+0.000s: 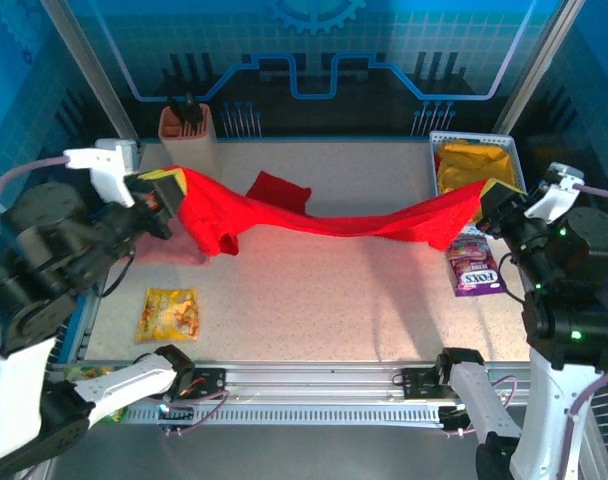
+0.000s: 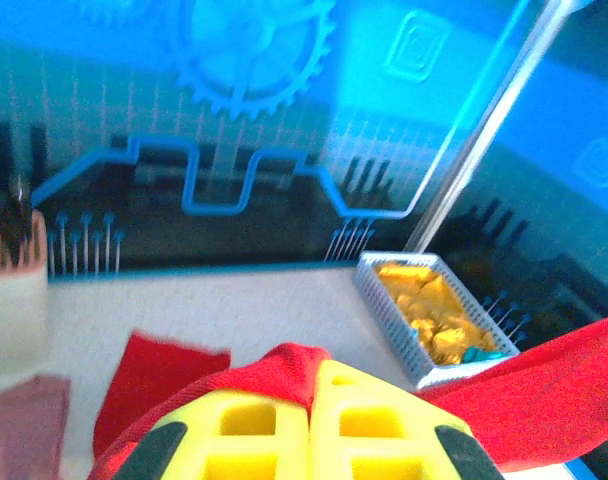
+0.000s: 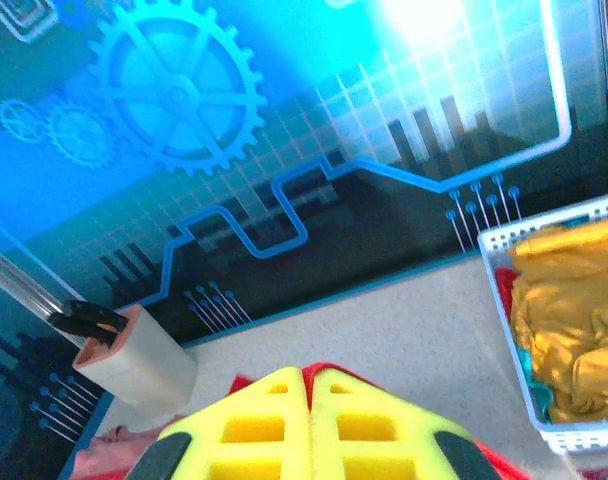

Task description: Fold and stack the t-shirts

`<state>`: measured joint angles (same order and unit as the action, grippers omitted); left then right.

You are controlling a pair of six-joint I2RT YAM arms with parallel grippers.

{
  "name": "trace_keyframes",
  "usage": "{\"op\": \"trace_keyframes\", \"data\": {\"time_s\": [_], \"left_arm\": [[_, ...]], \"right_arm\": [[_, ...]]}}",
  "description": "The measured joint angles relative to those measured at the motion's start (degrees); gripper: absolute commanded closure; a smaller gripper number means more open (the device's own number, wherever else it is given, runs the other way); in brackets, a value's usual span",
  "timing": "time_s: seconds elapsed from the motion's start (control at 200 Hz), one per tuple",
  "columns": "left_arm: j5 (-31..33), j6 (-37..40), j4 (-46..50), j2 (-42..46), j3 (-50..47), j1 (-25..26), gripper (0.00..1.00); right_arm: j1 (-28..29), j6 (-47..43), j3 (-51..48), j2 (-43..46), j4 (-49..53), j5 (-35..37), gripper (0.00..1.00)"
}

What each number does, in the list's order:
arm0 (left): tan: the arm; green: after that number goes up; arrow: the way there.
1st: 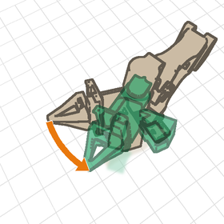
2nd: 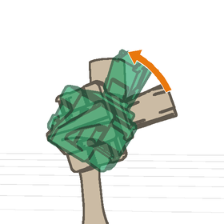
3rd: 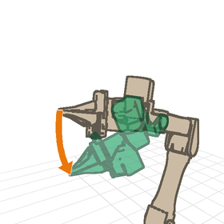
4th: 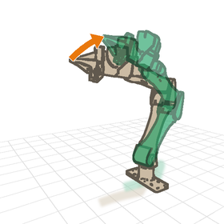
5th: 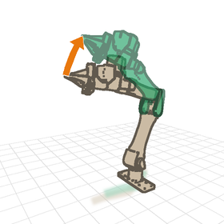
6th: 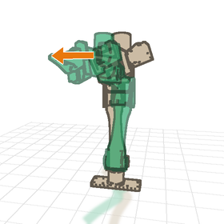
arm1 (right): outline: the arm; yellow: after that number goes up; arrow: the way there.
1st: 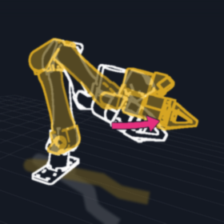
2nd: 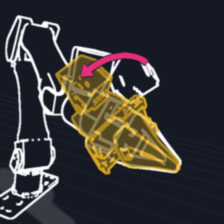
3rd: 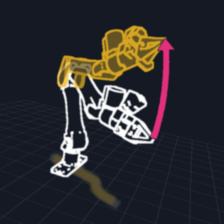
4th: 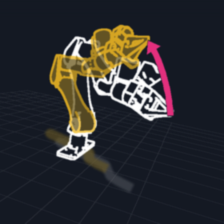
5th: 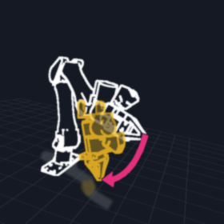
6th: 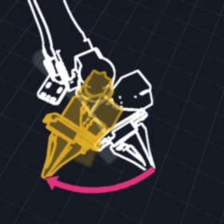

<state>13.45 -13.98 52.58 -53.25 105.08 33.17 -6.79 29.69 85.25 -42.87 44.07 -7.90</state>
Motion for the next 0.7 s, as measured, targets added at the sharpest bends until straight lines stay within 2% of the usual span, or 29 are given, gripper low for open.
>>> {"op": "trace_keyframes", "data": {"time_s": [0.165, 0.39, 0.545, 0.7], "left_arm": [[-4.39, 4.90, -4.92, 3.48, 3.34, -0.02, 1.00], [-6.82, 8.41, -8.70, 0.66, 13.79, 0.00, 1.00], [-2.86, 10.95, -9.57, -5.25, 19.02, 0.00, 1.00], [4.50, 13.86, -11.52, -10.01, 13.27, -0.20, 1.00]], "right_arm": [[1.60, -2.60, 10.12, -0.46, 2.99, 3.19, 1.00], [3.72, -2.93, 19.58, 0.85, 4.09, 8.68, 1.00], [3.76, -2.78, 19.47, 0.85, 5.09, 10.54, 1.00], [3.76, -2.10, 13.33, -1.27, 7.58, 12.31, 1.00]]}}
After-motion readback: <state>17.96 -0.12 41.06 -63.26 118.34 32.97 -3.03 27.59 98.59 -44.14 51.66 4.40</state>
